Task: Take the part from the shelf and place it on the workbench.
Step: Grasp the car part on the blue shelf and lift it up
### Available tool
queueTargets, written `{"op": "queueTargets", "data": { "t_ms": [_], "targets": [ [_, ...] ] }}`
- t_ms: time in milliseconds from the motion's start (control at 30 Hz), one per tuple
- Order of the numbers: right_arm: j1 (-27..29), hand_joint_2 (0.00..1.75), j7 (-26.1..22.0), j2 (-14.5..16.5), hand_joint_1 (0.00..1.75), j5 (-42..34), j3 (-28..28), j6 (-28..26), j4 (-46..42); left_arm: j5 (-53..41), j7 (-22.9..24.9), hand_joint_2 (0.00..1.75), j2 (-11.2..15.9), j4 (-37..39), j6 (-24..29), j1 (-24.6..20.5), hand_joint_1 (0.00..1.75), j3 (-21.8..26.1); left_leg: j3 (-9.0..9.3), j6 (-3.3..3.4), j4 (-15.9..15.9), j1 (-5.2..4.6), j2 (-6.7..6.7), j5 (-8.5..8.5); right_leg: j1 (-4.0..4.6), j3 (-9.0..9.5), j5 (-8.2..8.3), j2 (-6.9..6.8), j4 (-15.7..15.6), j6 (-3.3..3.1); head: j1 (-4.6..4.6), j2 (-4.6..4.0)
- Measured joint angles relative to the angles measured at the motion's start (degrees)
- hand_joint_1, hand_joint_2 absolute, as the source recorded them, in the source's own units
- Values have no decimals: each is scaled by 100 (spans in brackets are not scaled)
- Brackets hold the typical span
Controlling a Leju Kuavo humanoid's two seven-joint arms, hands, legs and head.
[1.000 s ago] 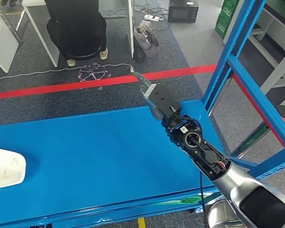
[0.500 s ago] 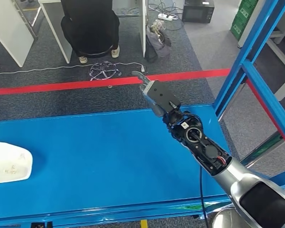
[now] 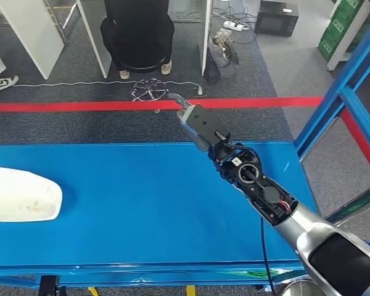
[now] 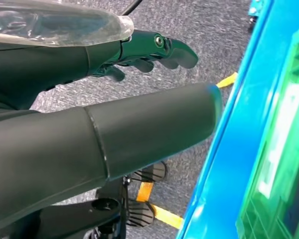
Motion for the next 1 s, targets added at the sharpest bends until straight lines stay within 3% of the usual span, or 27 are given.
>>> {"op": "queueTargets", "data": {
  "t_ms": [67,133,200,233,267,333,367,433,500,533,600,667,700,733,767,833,900,1000],
  "targets": [
    [-8,0,-2,0,0,0,15,0,15,-1,-3,0,5,0,0,-5,0,0,24,70,-29,18,-56,15,-23,-148,-223,109,337,40,19,0],
    [-8,0,-2,-1,0,0,28,-1,37,-1,-5,0,8,0,-1,-10,0,0,31,116,-33,19,-120,10,-30,-508,-593,241,1116,54,47,0],
    [2,0,1,-2,0,0,44,-2,72,-1,-5,0,8,0,-5,-1,0,0,33,129,-28,9,-204,5,-30,-799,-747,279,1689,60,58,0],
    [4,0,1,-2,0,-1,51,-1,87,-1,-5,0,8,0,-8,5,0,0,36,129,-23,6,-252,3,-30,-807,-662,285,1664,54,62,0],
    [2,0,-1,-2,0,-2,56,-1,97,-2,-5,0,6,0,-14,7,0,0,42,124,-15,6,-301,-2,-31,-708,-478,294,1414,43,66,0],
    [-11,0,-6,-2,0,-5,61,0,110,-5,-4,0,0,0,-27,3,0,0,39,97,14,1,-398,-22,-36,-364,-66,423,628,9,75,0],
    [-21,0,-9,-2,0,-5,64,1,121,-7,-2,0,-3,0,-33,-2,0,0,19,76,36,-2,-443,-27,-40,-223,43,498,314,-4,72,0],
    [-25,0,-18,-2,0,2,73,5,155,-9,7,0,-4,0,-37,-10,0,0,-37,21,59,5,-519,-9,-29,-118,57,576,97,-22,59,0],
    [-26,0,-40,-1,0,22,78,12,180,-11,16,0,1,0,-36,-4,0,0,-64,-38,71,17,-551,-3,-36,-91,68,500,59,-63,56,0],
    [-37,0,-54,0,0,33,79,15,189,-14,21,0,3,0,-36,-4,0,0,-96,-68,143,14,-486,-52,-45,-71,78,457,39,-93,48,0],
    [-71,0,-72,2,0,55,81,25,199,-18,38,0,3,0,-35,-23,0,0,-332,-134,632,24,-268,-307,-50,-39,92,364,2,-160,14,0],
    [-92,0,-75,2,0,68,89,46,222,-18,59,0,1,0,-35,-38,0,0,-757,-199,1440,51,-153,-624,-35,-36,85,269,-1,-195,-14,0],
    [-96,0,-75,3,0,73,97,55,239,-17,68,0,-2,0,-35,-34,0,0,-913,-221,1713,67,-139,-688,-32,-34,81,221,-1,-198,-17,0],
    [-101,0,-75,3,0,77,105,62,256,-17,73,0,-4,0,-35,-28,0,0,-962,-237,1772,82,-128,-648,-30,-32,76,174,-1,-197,-19,0],
    [-109,0,-75,4,0,80,114,64,270,-17,77,0,-5,0,-36,-24,0,0,-882,-244,1584,93,-110,-511,-31,-26,70,130,-1,-192,-20,0],
    [-137,0,-75,4,0,83,124,67,290,-21,75,0,-1,0,-39,-31,0,0,-456,-236,751,100,25,-150,-27,-5,48,50,0,-161,-25,0],
    [-168,0,-78,4,0,85,126,68,299,-30,73,0,3,0,-43,-48,0,0,-139,-176,145,71,134,31,-2,16,16,-15,0,-103,-20,0],
    [-183,0,-76,4,0,91,134,74,319,-43,73,0,9,0,-44,-52,0,0,-86,-65,37,35,49,41,7,51,-27,-97,-14,-6,20,1]
  ]
}}
